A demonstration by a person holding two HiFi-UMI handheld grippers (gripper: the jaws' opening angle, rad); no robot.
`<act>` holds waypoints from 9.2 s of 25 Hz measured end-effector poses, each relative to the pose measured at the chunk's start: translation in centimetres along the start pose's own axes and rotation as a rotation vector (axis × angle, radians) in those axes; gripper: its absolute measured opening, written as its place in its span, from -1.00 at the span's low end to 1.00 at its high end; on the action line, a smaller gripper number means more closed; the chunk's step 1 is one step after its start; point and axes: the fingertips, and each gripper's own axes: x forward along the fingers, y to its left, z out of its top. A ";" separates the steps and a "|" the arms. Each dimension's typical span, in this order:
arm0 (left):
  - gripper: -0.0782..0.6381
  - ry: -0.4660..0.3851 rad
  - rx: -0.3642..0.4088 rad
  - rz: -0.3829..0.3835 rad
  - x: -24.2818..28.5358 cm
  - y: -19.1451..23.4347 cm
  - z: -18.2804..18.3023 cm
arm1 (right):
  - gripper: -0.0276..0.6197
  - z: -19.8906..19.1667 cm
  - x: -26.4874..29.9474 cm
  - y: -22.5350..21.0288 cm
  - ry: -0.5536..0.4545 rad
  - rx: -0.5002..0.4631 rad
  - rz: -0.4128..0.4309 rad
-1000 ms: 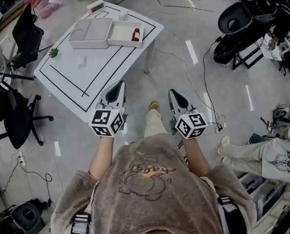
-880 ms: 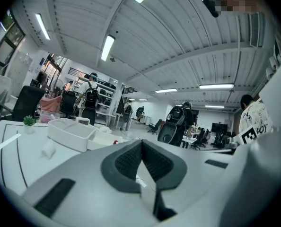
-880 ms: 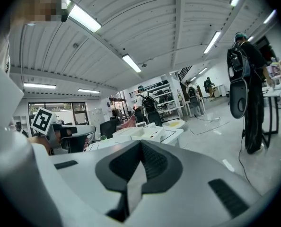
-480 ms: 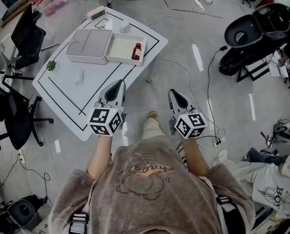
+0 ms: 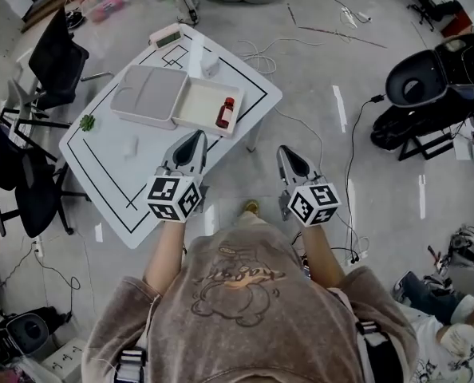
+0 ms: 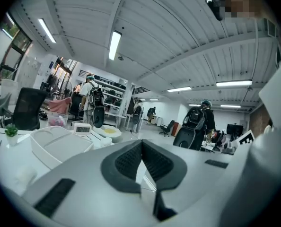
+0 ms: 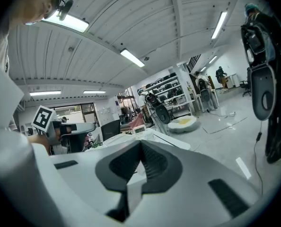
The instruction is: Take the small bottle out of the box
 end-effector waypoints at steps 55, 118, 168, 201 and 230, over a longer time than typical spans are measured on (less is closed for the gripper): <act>-0.61 0.020 -0.071 -0.084 11.7 4.9 3.4 | -0.92 6.2 10.5 -6.8 -0.037 0.017 -0.032; 0.20 0.944 0.122 -0.282 19.4 8.6 -17.1 | -0.92 3.2 7.6 -10.4 0.004 0.097 -0.158; -0.17 1.095 -0.016 -0.535 19.1 6.9 -18.3 | -0.92 2.7 9.0 -11.6 0.024 0.098 -0.208; -0.21 1.191 0.032 -0.429 17.8 7.1 -18.8 | -0.92 2.4 7.6 -11.1 0.027 0.101 -0.191; -0.21 0.268 0.144 -0.320 15.9 3.1 1.8 | -0.92 2.1 7.5 -8.6 0.052 0.043 -0.100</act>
